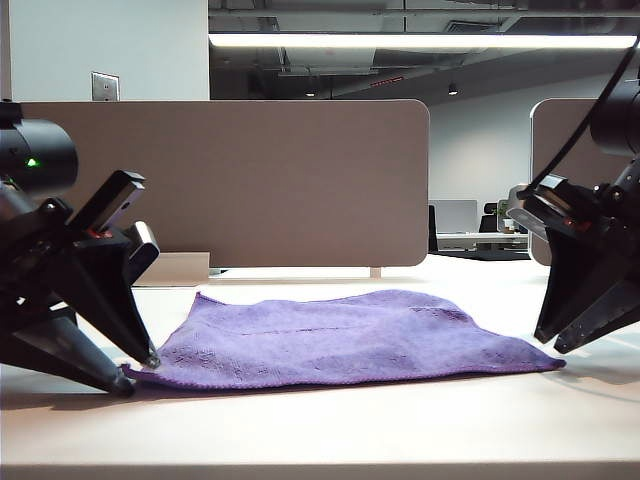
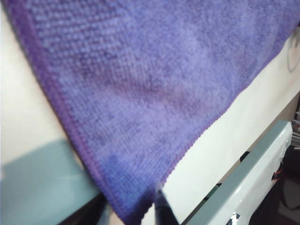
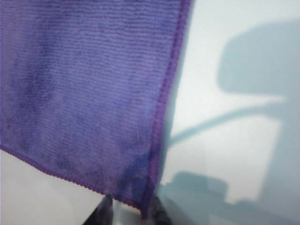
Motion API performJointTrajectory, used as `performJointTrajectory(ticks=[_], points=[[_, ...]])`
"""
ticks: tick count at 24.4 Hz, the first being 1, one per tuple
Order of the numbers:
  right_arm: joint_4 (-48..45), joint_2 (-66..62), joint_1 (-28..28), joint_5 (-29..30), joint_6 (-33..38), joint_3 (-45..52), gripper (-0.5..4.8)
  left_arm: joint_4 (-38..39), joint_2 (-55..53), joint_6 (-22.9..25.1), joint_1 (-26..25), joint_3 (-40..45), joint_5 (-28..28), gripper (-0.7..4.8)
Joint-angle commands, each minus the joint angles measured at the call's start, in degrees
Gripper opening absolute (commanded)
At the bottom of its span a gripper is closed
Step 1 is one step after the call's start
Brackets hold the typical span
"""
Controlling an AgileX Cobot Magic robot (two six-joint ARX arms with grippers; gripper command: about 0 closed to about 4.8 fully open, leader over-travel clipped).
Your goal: Fold the bottom of the cloth upward, then fold it vertically to form a square shape.
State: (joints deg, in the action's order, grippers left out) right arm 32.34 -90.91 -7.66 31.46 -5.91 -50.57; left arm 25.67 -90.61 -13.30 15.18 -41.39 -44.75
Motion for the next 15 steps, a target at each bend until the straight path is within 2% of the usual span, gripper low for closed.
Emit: performJointTrajectory(ticks=[1,15], points=[[-0.5,0.0,0.0,0.2,-0.3,-0.2,1.09,-1.2,-0.3,-0.9,0.0,0.1,0.0,1.22],[1.0,-4.2,0.0,1.7,-0.3,-0.2,1.08,-2.0,-0.9,-1.8,0.0,0.1,0.0,1.21]])
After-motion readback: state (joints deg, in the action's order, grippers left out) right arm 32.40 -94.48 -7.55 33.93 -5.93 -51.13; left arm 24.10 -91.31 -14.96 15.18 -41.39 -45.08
